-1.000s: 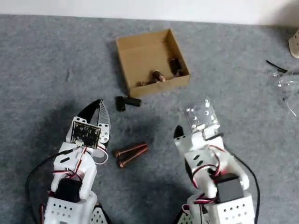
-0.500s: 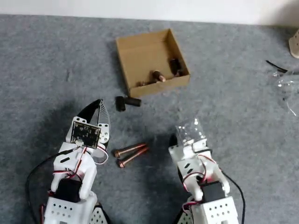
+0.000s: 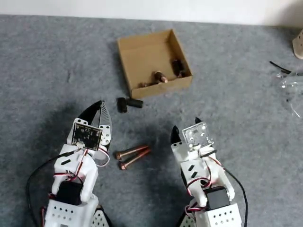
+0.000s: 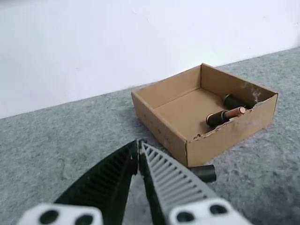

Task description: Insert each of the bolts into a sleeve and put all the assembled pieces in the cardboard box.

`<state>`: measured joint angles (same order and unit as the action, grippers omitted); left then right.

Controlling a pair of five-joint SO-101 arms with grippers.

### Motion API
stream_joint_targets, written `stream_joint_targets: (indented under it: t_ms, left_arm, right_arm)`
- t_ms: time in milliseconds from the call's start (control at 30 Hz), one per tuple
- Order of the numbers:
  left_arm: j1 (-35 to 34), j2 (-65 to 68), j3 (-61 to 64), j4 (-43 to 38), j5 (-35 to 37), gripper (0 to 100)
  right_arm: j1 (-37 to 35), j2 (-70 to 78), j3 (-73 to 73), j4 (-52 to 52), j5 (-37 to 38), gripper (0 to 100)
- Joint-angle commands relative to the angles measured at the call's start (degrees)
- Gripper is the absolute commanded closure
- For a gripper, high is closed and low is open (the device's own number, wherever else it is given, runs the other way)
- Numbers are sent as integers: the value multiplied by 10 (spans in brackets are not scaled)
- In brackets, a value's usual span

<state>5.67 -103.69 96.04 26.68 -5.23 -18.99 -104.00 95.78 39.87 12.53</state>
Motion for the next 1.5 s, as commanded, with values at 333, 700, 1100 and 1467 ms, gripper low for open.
stream_joint_targets:
  t_ms: [333,700,1100,1467]
  left_arm:
    - [-52,-6,11,-4,23,975]
    - [-75,-6,11,-21,60,973]
    - [-75,-6,11,-22,60,973]
    - [-75,-6,11,-22,60,973]
  right_arm:
    - [-74,75,-102,44,15,782]
    - [-107,560,-292,-140,48,782]
    - [-170,930,-537,-216,48,782]
    - [-174,1104,-677,-216,48,782]
